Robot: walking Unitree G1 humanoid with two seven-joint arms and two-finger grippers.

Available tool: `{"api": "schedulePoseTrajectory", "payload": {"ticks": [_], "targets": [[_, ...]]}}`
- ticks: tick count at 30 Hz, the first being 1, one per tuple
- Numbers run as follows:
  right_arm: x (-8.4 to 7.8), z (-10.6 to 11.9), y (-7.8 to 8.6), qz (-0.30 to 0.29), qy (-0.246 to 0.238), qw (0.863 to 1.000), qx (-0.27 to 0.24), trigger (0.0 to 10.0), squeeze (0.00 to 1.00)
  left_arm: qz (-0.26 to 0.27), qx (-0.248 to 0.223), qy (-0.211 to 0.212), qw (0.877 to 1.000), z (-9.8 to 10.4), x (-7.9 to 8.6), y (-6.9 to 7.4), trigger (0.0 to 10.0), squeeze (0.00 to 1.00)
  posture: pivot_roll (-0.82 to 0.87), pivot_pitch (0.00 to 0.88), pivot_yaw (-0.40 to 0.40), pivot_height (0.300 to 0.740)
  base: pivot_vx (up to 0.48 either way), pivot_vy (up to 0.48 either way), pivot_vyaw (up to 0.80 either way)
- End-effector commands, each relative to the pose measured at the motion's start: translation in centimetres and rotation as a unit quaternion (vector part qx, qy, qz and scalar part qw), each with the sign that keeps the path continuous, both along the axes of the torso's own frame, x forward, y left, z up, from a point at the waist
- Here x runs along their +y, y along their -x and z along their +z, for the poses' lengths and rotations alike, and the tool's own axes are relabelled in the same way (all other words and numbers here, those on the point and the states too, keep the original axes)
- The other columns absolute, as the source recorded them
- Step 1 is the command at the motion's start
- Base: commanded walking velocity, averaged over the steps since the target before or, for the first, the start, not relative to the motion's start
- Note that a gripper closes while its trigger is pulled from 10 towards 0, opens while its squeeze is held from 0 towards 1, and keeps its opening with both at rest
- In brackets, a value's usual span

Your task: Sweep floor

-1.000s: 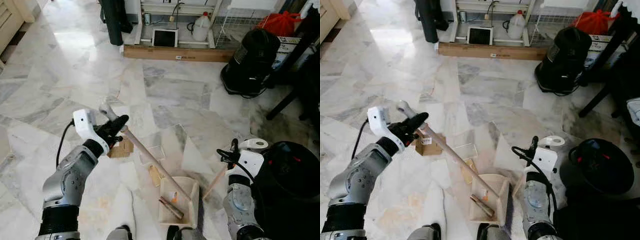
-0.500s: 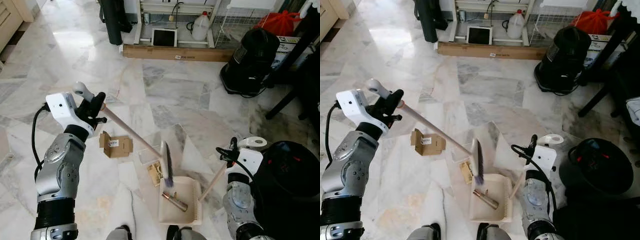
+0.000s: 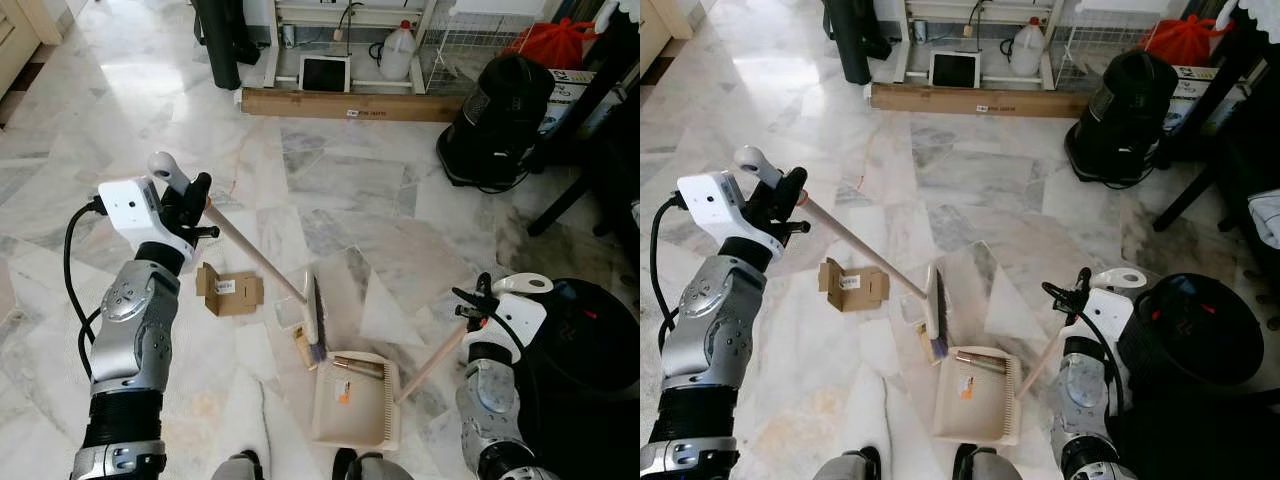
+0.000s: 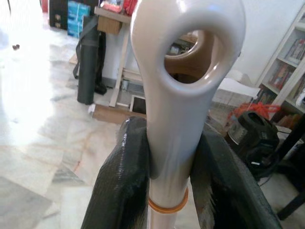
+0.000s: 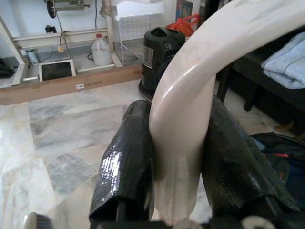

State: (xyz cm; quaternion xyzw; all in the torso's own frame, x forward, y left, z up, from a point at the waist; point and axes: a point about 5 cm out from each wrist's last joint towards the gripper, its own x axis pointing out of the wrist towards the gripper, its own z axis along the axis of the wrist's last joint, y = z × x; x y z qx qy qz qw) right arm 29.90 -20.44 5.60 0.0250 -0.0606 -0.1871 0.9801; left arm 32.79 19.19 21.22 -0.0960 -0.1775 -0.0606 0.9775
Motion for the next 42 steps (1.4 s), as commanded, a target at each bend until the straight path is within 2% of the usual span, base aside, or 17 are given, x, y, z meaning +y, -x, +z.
{"api": "schedulePoseTrajectory", "payload": {"ticks": [1, 4, 9, 11, 15, 19, 24, 27, 29, 34, 42], "targets": [[-0.6, -0.2, 0.4, -0.013, -0.006, 1.0, 0.001, 10.0, 0.0, 0.004, -0.029, -0.018, 0.999, 0.8, -0.2, 0.1, 10.0, 0.0, 0.19, 0.185, -0.055, 0.74, 0.0, 0.0, 0.0], [-0.9, 0.1, 0.4, -0.017, -0.005, 1.0, -0.012, 10.0, 0.0, -0.01, -0.036, -0.033, 0.999, 0.6, -1.2, 0.3, 10.0, 0.0, 0.19, 0.177, -0.057, 0.74, 0.0, 0.0, 0.0], [-1.1, 0.5, 0.5, -0.019, -0.002, 0.999, -0.026, 10.0, 0.0, -0.021, -0.039, -0.043, 0.998, 0.2, -1.9, 0.5, 10.0, 0.0, 0.19, 0.167, -0.059, 0.74, 0.0, 0.0, 0.0], [-1.4, 1.0, 0.7, -0.026, 0.001, 0.999, -0.041, 10.0, 0.0, -0.029, -0.033, -0.075, 0.996, -1.0, -2.4, 0.6, 10.0, 0.0, 0.19, 0.159, -0.061, 0.74, 0.0, 0.0, 0.0], [-1.7, 1.6, 0.8, -0.031, 0.006, 0.998, -0.059, 10.0, 0.0, -0.038, -0.024, -0.091, 0.995, -2.1, -3.1, 0.7, 10.0, 0.0, 0.17, 0.151, -0.06, 0.74, 0.0, 0.0, 0.0], [-2.1, 2.6, 0.8, -0.038, 0.01, 0.996, -0.086, 10.0, 0.0, -0.06, -0.025, -0.135, 0.989, -2.7, -3.9, 0.9, 10.0, 0.0, 0.17, 0.136, -0.062, 0.74, 0.0, 0.0, 0.0], [-2.0, 3.4, 0.8, -0.042, 0.008, 0.994, -0.101, 10.0, 0.0, -0.061, -0.028, -0.147, 0.987, -3.0, -4.0, 0.9, 10.0, 0.0, 0.16, 0.125, -0.065, 0.74, 0.0, 0.0, 0.0], [-1.6, 3.9, 0.5, -0.04, 0.001, 0.993, -0.109, 10.0, 0.0, -0.072, -0.03, -0.174, 0.982, -3.7, -4.7, 1.0, 10.0, 0.0, 0.16, 0.104, -0.071, 0.74, 0.0, 0.0, 0.0], [-1.3, 3.9, 0.3, -0.036, -0.007, 0.994, -0.106, 10.0, 0.0, -0.072, -0.022, -0.176, 0.982, -4.5, -5.1, 0.7, 10.0, 0.0, 0.16, 0.095, -0.073, 0.74, 0.0, 0.0, 0.0], [-1.0, 4.0, 0.1, -0.031, -0.007, 0.994, -0.104, 10.0, 0.0, -0.066, -0.017, -0.17, 0.983, -4.8, -5.1, 0.4, 10.0, 0.0, 0.15, 0.079, -0.078, 0.74, 0.0, 0.0, 0.0], [-1.0, 4.3, 0.2, -0.023, -0.004, 0.994, -0.105, 10.0, 0.0, -0.043, -0.008, -0.164, 0.985, -5.7, -4.5, 0.2, 10.0, 0.0, 0.15, 0.055, -0.082, 0.74, 0.0, 0.0, 0.0]]}}
